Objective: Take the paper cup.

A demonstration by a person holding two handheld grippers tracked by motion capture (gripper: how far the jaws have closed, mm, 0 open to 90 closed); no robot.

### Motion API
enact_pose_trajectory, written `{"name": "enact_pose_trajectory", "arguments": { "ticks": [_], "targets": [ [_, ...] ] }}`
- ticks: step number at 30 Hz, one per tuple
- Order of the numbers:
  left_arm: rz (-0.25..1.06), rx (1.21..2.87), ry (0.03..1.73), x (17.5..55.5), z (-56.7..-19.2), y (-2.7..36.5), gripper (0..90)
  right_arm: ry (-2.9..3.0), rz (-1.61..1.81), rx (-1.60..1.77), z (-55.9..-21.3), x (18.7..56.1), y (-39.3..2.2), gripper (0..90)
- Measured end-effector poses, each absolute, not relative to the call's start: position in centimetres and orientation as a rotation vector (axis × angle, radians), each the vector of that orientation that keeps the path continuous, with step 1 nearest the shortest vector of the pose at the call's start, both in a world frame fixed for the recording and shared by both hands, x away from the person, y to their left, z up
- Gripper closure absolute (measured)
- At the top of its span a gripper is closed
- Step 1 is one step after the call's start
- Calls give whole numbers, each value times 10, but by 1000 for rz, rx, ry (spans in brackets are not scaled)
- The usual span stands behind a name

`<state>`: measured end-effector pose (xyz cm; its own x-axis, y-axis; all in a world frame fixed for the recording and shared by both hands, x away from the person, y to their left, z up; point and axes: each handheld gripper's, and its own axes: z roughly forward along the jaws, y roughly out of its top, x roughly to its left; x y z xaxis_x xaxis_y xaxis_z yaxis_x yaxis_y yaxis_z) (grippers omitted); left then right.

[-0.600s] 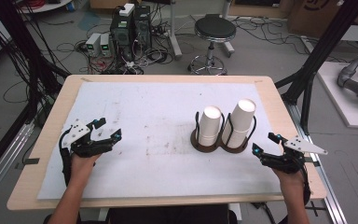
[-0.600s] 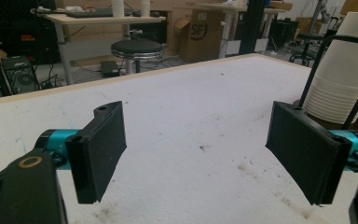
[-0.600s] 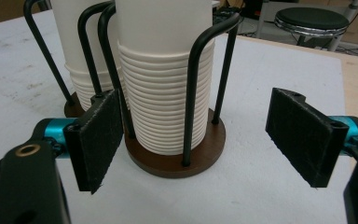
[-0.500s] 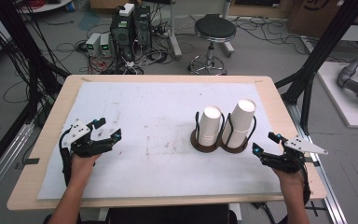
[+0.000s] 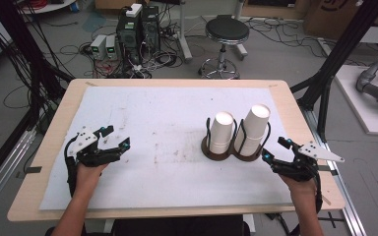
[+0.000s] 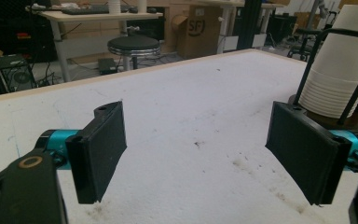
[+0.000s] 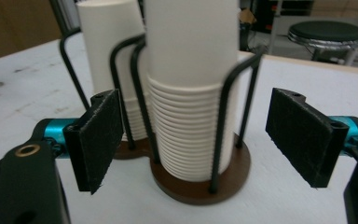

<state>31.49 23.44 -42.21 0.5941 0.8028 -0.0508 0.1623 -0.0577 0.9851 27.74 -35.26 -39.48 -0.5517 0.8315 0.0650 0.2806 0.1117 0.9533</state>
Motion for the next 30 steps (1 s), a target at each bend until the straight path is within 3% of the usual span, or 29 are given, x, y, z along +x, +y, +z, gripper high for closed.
{"name": "enact_pose_trajectory", "arguments": {
  "ticks": [10,12,17,22,26,29,30],
  "targets": [
    [627,1574,826,312,-422,231,198,1876,1481,1053,-385,273,-336,204],
    [626,1578,826,313,-423,230,198,1882,1477,1021,-383,272,-334,275],
    [622,1583,828,314,-424,230,198,1878,1474,985,-381,269,-327,298],
    [619,1586,825,315,-424,228,198,1902,1478,910,-375,268,-311,423],
    [612,1590,826,315,-425,228,201,1927,1500,899,-374,270,-303,471],
    [612,1591,826,316,-425,228,201,1964,1499,868,-376,275,-289,609],
    [612,1591,826,316,-425,228,202,1964,1499,868,-376,275,-289,609]
  ]
}}
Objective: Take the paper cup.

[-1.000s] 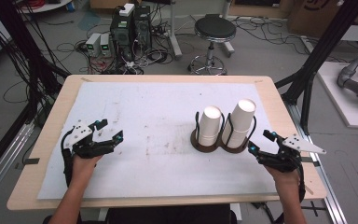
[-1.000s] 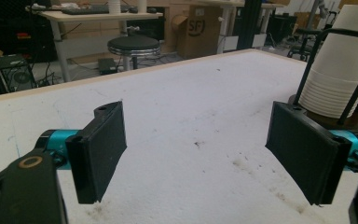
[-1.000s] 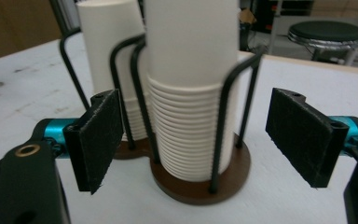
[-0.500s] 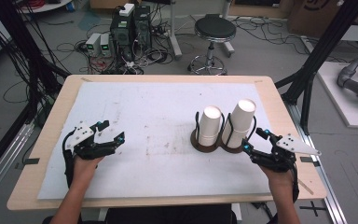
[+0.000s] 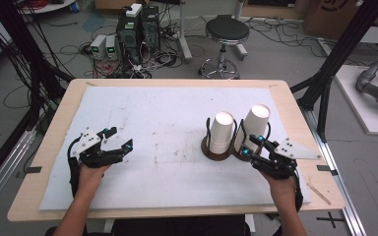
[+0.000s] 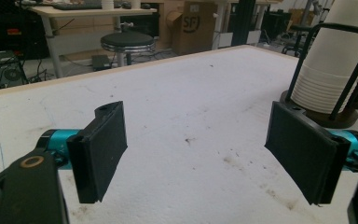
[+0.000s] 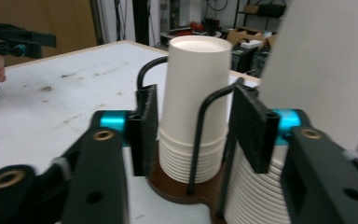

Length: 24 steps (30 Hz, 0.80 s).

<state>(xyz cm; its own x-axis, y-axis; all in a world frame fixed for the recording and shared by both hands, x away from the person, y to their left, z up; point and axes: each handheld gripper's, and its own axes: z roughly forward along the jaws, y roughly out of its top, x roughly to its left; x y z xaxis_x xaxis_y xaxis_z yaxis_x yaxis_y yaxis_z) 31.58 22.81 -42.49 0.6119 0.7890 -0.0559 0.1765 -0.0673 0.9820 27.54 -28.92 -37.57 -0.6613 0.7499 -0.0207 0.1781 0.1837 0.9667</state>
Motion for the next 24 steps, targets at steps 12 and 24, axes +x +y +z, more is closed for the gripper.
{"name": "enact_pose_trajectory", "arguments": {
  "ticks": [12,24],
  "targets": [
    [609,1593,835,315,-426,229,203,1987,1435,818,-385,290,-244,900],
    [608,1596,842,315,-427,230,204,1906,1354,874,-398,291,-225,883]
  ]
}}
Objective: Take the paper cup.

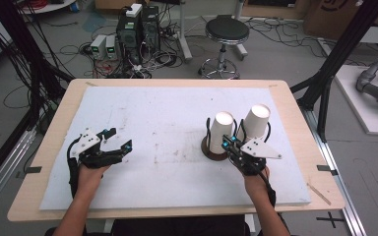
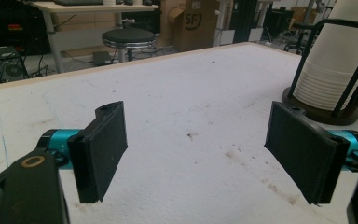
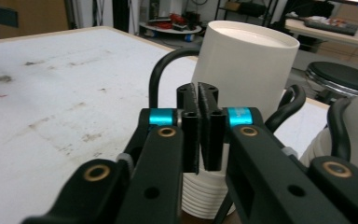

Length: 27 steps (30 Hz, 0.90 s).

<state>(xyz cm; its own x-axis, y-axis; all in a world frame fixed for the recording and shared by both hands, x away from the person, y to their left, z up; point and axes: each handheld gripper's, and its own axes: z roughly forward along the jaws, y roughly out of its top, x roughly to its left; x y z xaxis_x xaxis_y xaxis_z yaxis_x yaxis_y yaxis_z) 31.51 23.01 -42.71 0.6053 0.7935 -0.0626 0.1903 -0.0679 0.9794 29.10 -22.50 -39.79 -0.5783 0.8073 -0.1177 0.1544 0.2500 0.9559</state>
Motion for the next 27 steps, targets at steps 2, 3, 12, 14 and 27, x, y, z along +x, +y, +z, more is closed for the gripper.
{"name": "enact_pose_trajectory", "arguments": {
  "ticks": [2,3,12,14,27],
  "targets": [
    [607,1601,839,315,-427,230,206,1915,1353,898,-402,292,-225,889],
    [606,1601,838,315,-427,229,207,1916,1358,904,-404,292,-226,900],
    [606,1605,841,315,-428,228,207,1958,1349,964,-417,295,-228,900],
    [607,1606,836,316,-428,228,207,1972,1350,961,-418,294,-228,900],
    [587,1608,828,317,-428,226,213,2055,1284,1030,-432,299,-223,900]
  ]
}}
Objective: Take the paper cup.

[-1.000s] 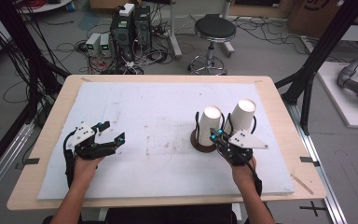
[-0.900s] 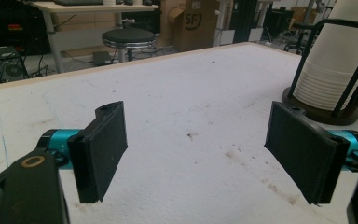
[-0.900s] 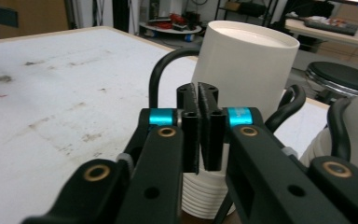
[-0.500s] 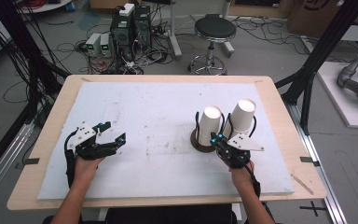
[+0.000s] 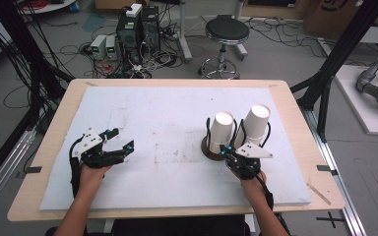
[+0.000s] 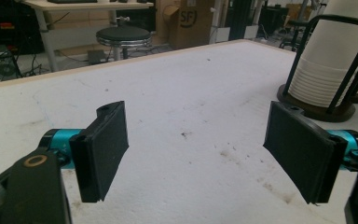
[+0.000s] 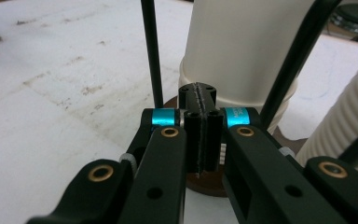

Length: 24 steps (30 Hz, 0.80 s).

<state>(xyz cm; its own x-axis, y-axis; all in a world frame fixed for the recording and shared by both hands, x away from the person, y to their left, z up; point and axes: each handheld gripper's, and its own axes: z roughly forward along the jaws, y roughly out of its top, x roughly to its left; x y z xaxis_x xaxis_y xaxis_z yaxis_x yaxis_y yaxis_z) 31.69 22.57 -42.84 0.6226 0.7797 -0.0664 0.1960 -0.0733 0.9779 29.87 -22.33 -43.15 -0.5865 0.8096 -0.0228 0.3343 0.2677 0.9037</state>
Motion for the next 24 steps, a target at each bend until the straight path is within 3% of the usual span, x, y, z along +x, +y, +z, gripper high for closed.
{"name": "enact_pose_trajectory", "arguments": {
  "ticks": [24],
  "targets": [
    [523,1607,716,336,-399,194,204,2081,1247,1185,-435,310,-213,900]
  ]
}}
